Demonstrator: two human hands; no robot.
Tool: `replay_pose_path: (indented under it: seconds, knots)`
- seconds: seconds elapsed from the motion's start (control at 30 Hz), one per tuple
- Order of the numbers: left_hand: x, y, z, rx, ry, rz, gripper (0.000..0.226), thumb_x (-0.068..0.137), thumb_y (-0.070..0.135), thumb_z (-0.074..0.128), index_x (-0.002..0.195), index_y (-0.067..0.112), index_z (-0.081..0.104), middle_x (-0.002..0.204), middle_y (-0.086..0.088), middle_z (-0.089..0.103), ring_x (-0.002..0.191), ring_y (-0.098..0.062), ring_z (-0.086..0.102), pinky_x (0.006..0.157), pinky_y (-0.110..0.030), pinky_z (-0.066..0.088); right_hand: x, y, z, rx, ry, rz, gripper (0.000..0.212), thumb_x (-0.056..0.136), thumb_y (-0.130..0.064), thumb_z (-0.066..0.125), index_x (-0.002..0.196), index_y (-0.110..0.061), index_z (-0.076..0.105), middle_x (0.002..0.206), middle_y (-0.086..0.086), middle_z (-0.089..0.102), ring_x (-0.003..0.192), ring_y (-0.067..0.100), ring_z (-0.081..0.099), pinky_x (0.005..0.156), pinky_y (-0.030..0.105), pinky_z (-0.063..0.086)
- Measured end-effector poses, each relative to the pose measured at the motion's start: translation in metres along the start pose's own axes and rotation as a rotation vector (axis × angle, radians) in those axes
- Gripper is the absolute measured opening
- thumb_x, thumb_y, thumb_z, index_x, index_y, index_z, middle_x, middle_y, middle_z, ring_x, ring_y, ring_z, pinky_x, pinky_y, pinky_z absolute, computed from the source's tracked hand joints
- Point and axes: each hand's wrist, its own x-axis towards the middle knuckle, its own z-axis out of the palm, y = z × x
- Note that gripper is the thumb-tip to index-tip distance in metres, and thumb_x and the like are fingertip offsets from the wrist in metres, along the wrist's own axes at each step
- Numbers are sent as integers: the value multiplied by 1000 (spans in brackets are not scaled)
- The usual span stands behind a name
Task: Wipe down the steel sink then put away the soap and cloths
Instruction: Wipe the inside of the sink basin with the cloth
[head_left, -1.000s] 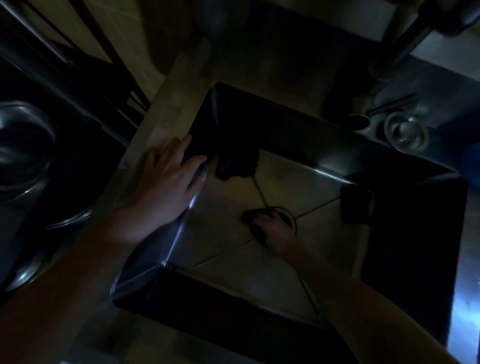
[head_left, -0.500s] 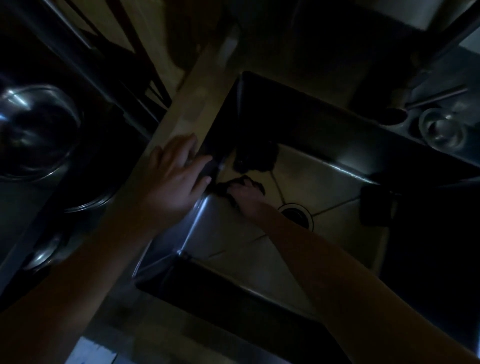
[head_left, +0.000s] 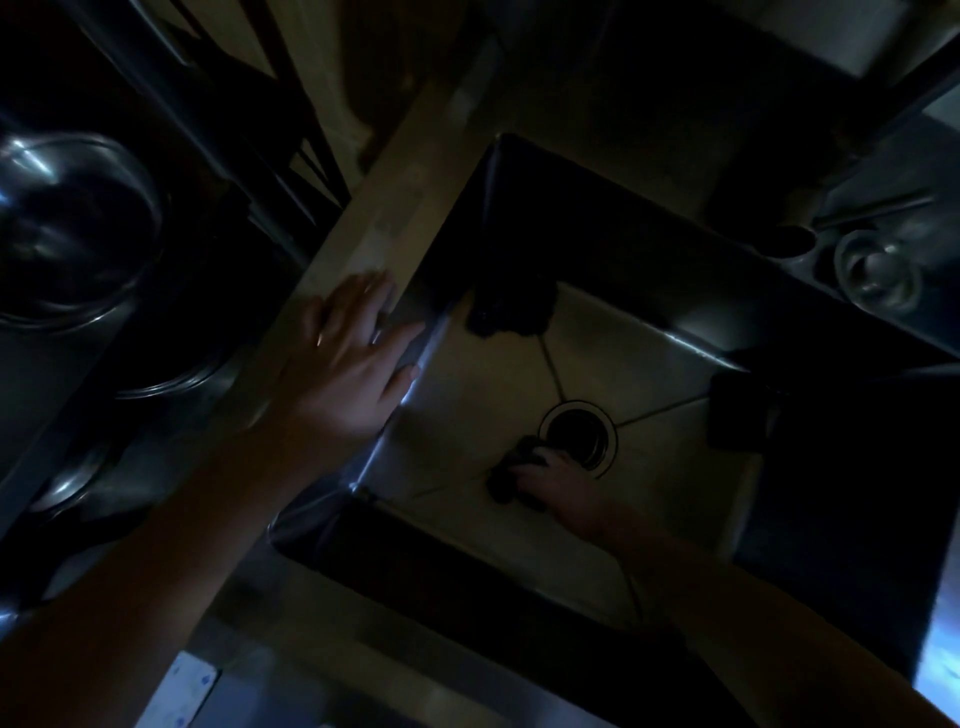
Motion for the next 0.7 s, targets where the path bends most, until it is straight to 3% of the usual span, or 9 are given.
replay_pose_path:
  seconds: [0.1, 0.23, 0.37, 0.5, 0.6, 0.7]
  knots:
    - [0, 1, -1, -10, -4, -12, 45, 85, 39, 42, 119, 15, 59, 141, -20, 39, 133, -36, 31, 102, -52, 26, 4, -4, -2, -64, -151, 39, 33, 98, -18, 40, 129, -20, 52, 146, -4, 42, 135, 27, 32, 108, 37, 29]
    - [-4, 4, 1, -7, 5, -21, 41, 87, 37, 46, 121, 16, 57, 143, -19, 36, 134, -37, 29, 102, -53, 27, 18, -38, 1, 15, -91, 118, 34, 96, -17, 39, 128, -22, 50, 144, -3, 41, 129, 30, 34, 101, 44, 35]
    - [-13, 9, 4, -19, 0, -36, 38, 86, 28, 60, 121, 14, 58, 146, -20, 34, 133, -41, 33, 100, -57, 29, 43, -83, 16, -13, -153, 29, 41, 98, -21, 39, 139, -23, 42, 151, -1, 33, 129, 36, 31, 94, 44, 40]
    - [-25, 13, 4, -43, -9, -61, 39, 85, 31, 53, 120, 14, 59, 147, -20, 33, 132, -39, 34, 99, -59, 30, 46, -95, 38, -187, -253, -101, 45, 100, -19, 37, 145, -20, 36, 158, 2, 21, 139, 44, 19, 106, 53, 32]
    - [-36, 16, 6, -63, -4, -92, 39, 84, 29, 55, 119, 13, 61, 147, -20, 33, 133, -39, 34, 103, -60, 28, 18, -74, 40, -204, -228, -186, 44, 100, -19, 36, 144, -18, 38, 159, 2, 19, 139, 38, 24, 108, 46, 32]
    - [-49, 21, 9, -57, -2, -91, 38, 88, 27, 57, 123, 13, 58, 148, -22, 30, 130, -41, 37, 104, -61, 27, -20, -33, 35, -216, -79, -196, 41, 92, -28, 53, 132, -26, 54, 153, 0, 36, 136, 26, 38, 106, 36, 40]
